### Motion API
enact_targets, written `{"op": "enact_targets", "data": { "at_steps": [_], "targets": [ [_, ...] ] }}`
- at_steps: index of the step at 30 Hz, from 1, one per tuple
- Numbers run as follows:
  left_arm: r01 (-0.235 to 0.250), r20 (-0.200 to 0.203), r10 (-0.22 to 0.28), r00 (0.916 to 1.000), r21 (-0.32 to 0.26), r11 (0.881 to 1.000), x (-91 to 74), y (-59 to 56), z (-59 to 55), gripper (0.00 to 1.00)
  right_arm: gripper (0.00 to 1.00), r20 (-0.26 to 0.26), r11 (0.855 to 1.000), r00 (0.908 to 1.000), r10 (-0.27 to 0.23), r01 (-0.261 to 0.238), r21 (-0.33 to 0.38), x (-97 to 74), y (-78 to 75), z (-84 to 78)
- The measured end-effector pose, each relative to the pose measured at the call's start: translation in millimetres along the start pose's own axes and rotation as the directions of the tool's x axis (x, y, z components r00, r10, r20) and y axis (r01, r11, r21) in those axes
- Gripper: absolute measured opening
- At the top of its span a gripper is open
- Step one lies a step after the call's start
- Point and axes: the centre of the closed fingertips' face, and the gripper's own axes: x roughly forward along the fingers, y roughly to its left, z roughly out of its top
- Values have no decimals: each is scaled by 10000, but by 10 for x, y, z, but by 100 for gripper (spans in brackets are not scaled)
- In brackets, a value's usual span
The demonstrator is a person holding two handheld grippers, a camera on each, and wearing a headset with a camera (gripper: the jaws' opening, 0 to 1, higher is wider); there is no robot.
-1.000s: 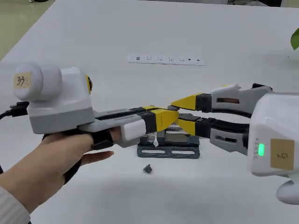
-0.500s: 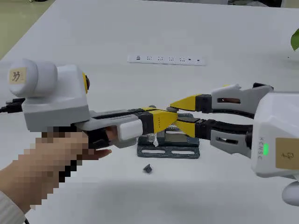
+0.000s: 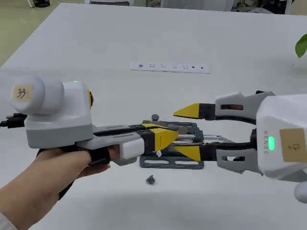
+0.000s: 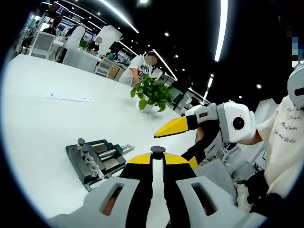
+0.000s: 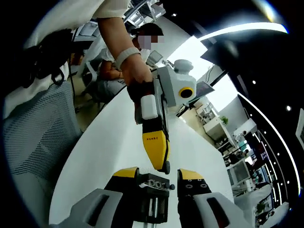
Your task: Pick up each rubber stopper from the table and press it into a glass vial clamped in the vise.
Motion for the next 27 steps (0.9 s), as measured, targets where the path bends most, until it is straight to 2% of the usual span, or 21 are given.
{"op": "enact_targets", "data": {
  "at_steps": [3, 5, 8, 12, 13, 14, 17, 18, 20, 24, 25, 27],
  "targets": [
    [9, -49, -9, 10000, -51, 10000, -10, 11, -29, 3, 41, -69, 9928, 9980, 622, -612, 1034, 26, 114, -70],
    [-71, -143, 72, 9999, 22, 10000, -20, 33, -61, 3, 46, -196, 9812, 9945, 1026, -979, 1661, 39, 192, -116],
    [-162, -308, 168, 9994, 194, 9997, -34, 58, -107, 3, 54, -287, 9683, 9886, 1476, -1385, 2079, 45, 267, -150],
    [-197, -554, 227, 9982, 536, 9984, -42, 65, -173, 3, 59, -284, 9596, 9853, 1684, -1573, 2332, 45, 272, -161],
    [-134, -652, 177, 9977, 654, 9978, -41, 56, -196, 3, 61, -255, 9515, 9813, 1908, -1785, 2505, 41, 300, -156],
    [-123, -671, 170, 9976, 700, 9975, -42, 57, -205, 3, 62, -268, 9513, 9806, 1941, -1815, 2490, 39, 298, -157],
    [52, -758, 28, 9971, 1050, 9945, -49, 61, -244, 3, 62, -289, 9441, 9735, 2267, -2124, 2521, 24, 310, -155],
    [31, -841, 67, 9964, 1157, 9933, -50, 70, -262, 3, 63, -217, 9354, 9691, 2458, -2313, 2674, 14, 329, -146],
    [65, -945, 95, 9955, 1677, 9858, -55, 76, -295, 3, 61, -189, 9285, 9629, 2691, -2542, 2708, -5, 331, -137],
    [218, -1009, -1, 9949, 2134, 9767, -61, 45, -328, 3, 58, -307, 9195, 9508, 3083, -2896, 2659, -29, 351, -141],
    [233, -1073, 21, 9942, 2348, 9718, -64, 43, -341, 3, 58, -343, 9153, 9455, 3239, -3040, 2643, -36, 365, -144],
    [293, -1156, 33, 9933, 2791, 9598, -66, 30, -355, 3, 56, -384, 9132, 9421, 3331, -3122, 2619, -37, 370, -144]
  ]
}}
